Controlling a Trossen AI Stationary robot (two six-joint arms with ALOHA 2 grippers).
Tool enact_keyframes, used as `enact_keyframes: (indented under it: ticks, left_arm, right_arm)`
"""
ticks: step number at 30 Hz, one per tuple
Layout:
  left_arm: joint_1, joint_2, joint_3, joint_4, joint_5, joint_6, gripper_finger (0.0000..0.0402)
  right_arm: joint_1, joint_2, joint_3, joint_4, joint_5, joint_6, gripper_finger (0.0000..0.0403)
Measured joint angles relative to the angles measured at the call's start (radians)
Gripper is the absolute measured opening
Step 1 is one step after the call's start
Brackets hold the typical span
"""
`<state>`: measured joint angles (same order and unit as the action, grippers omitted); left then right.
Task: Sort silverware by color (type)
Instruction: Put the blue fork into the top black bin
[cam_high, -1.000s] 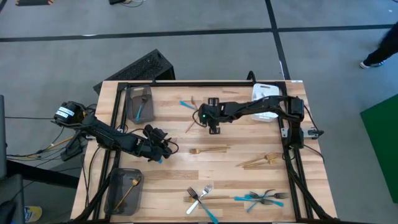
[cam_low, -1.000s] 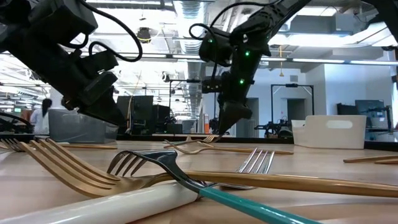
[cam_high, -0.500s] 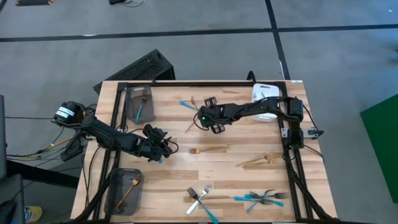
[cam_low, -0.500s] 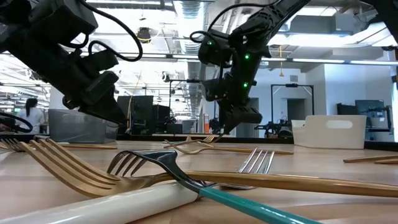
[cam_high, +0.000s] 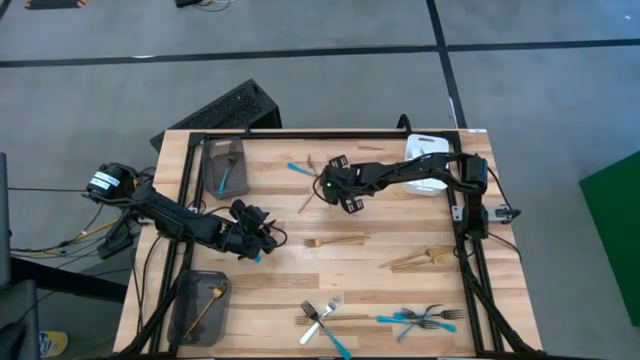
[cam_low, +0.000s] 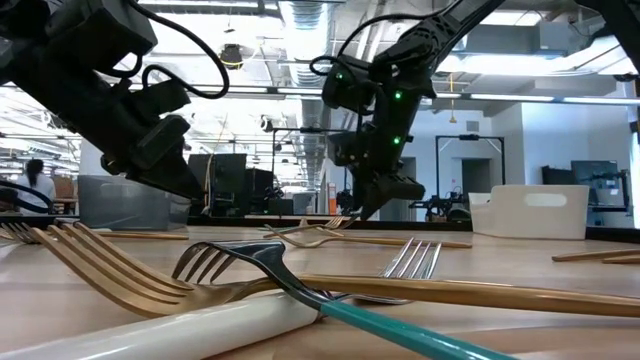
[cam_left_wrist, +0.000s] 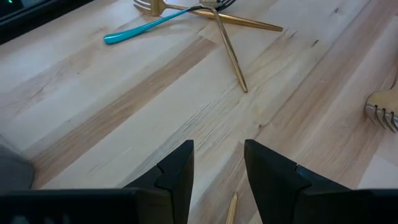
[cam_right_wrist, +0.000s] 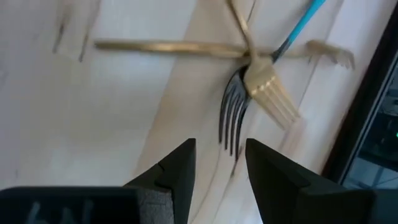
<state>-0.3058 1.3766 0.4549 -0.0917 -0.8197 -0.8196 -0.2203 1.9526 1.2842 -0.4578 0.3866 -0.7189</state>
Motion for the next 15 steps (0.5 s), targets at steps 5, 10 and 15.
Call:
enact_keyframes:
  ticks: [5, 10, 15]
  left_arm:
    - [0.000, 0.000, 0.000, 0.000, 0.000, -0.003, 0.0130]
    - [0.000, 0.000, 0.000, 0.000, 0.000, -0.004, 0.0130]
    - [0.000, 0.000, 0.000, 0.000, 0.001, -0.004, 0.0130]
  right_arm:
    - [-0.009, 0.000, 0.000, 0.029, -0.005, -0.021, 0.0164]
    - [-0.028, 0.000, 0.000, 0.032, -0.045, -0.023, 0.0164]
    - [-0.062, 0.000, 0.000, 0.015, -0.112, -0.029, 0.0164]
